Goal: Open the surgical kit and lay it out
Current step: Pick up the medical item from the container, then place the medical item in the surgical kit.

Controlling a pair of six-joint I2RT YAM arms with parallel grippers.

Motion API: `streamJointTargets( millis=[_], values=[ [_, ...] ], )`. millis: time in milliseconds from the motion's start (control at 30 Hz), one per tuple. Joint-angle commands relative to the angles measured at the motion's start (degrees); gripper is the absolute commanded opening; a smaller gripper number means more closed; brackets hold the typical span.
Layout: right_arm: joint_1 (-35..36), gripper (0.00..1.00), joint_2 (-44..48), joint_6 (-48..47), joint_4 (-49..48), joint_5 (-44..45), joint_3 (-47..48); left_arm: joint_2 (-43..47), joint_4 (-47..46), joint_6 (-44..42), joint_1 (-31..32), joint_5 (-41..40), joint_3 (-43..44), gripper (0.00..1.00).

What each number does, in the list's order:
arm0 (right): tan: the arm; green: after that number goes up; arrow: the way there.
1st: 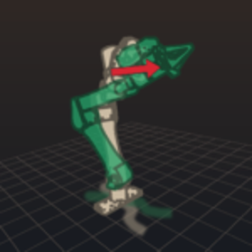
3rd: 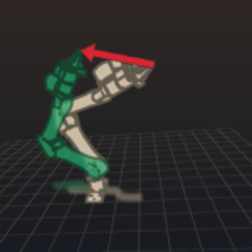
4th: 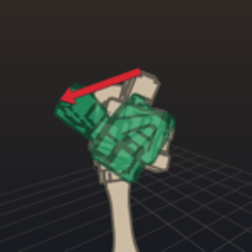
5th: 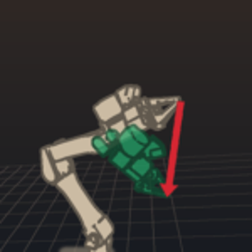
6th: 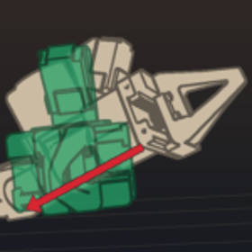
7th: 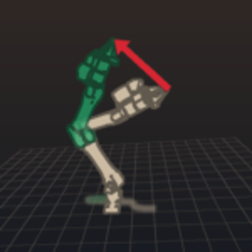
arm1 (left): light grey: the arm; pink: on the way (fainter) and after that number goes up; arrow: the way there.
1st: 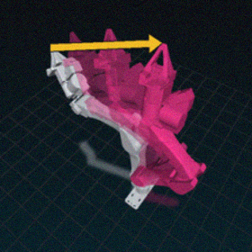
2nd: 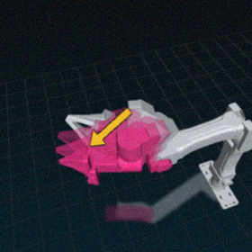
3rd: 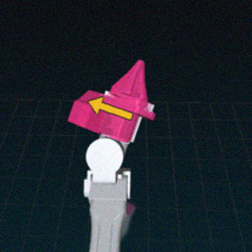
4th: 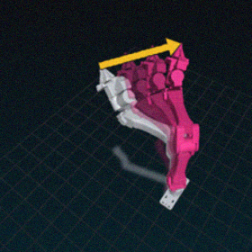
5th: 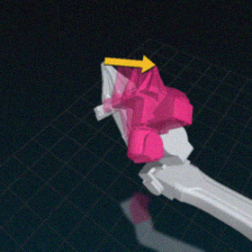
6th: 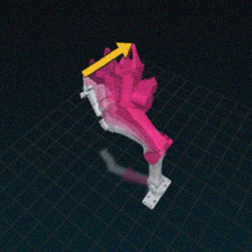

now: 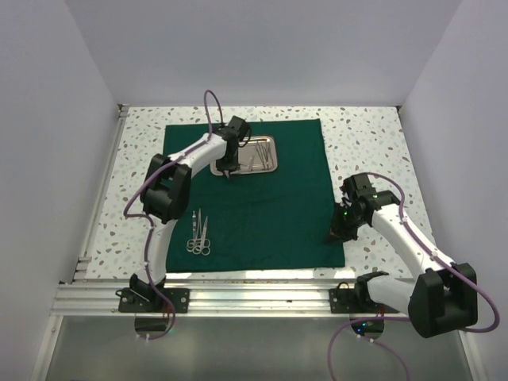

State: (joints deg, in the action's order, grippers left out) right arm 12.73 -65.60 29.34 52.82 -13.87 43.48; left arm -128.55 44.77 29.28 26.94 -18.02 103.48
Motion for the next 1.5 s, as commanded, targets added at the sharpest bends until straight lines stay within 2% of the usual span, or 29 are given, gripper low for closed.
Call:
streamJointTargets(
  millis=[0, 33, 67, 133, 167, 333, 567, 700, 800, 867, 1133, 1267, 1467],
  values=[
    [-0.08, 0.0, -0.05, -0.16, 0.97, 0.77, 2.31, -1.7, -1.53, 0.52, -0.75, 1.59, -1.35, 0.23],
    [-0.08, 0.0, -0.05, -0.08, 0.88, 0.77, 2.31, -1.7, -1.62, 0.43, -1.01, 1.76, -1.35, 0.21],
    [-0.08, 0.0, -0.14, -0.08, 0.88, 0.69, 2.31, -1.62, -1.62, 0.26, -1.1, 1.85, -1.44, 0.12],
    [-0.16, 0.0, -0.31, 0.01, 0.71, 0.6, 2.31, -1.44, -1.62, 0.08, -1.27, 1.94, -1.44, 0.06],
    [-0.16, 0.0, -0.31, 0.1, 0.53, 0.42, 2.22, -1.26, -1.71, -0.27, -1.36, 2.02, -1.35, 0.0],
    [-0.08, 0.0, -0.67, 0.36, -0.35, -0.11, 1.96, 0.67, -0.31, -1.24, -1.54, 1.94, 0.31, 0.0],
    [-0.16, 0.0, -0.93, 1.15, -2.28, -1.42, 1.52, 5.06, 5.67, -2.47, -1.54, 1.15, 11.03, 0.0],
    [-0.08, 0.0, -1.37, 1.51, -2.98, -2.3, 2.13, 8.31, 8.4, -1.24, -1.28, 2.72, 12.98, 0.0],
    [-0.16, 0.0, -1.54, 1.68, -2.29, -2.74, 4.15, 13.49, 7.61, 0.77, -0.05, 3.17, 7.19, 0.0],
    [-0.08, 0.0, -1.37, 1.77, -1.41, -2.83, 6.51, 18.39, 5.16, 3.4, 0.92, 3.52, -0.53, 0.0],
    [-0.16, 0.0, -0.58, 1.95, 6.5, -2.13, 14.96, 33.17, -4.5, 16.31, 11.37, 2.82, -26.71, 0.0],
    [-0.16, 0.0, 1.09, 2.56, 10.27, -2.22, 16.8, 34.16, -6.19, 21.25, 17.69, 2.12, -31.67, 0.0],
    [-0.16, 0.0, 2.06, 2.56, 11.96, -2.48, 17.77, 32.05, -7.33, 25.65, 20.79, 2.81, -36.32, 0.0]
  ],
)
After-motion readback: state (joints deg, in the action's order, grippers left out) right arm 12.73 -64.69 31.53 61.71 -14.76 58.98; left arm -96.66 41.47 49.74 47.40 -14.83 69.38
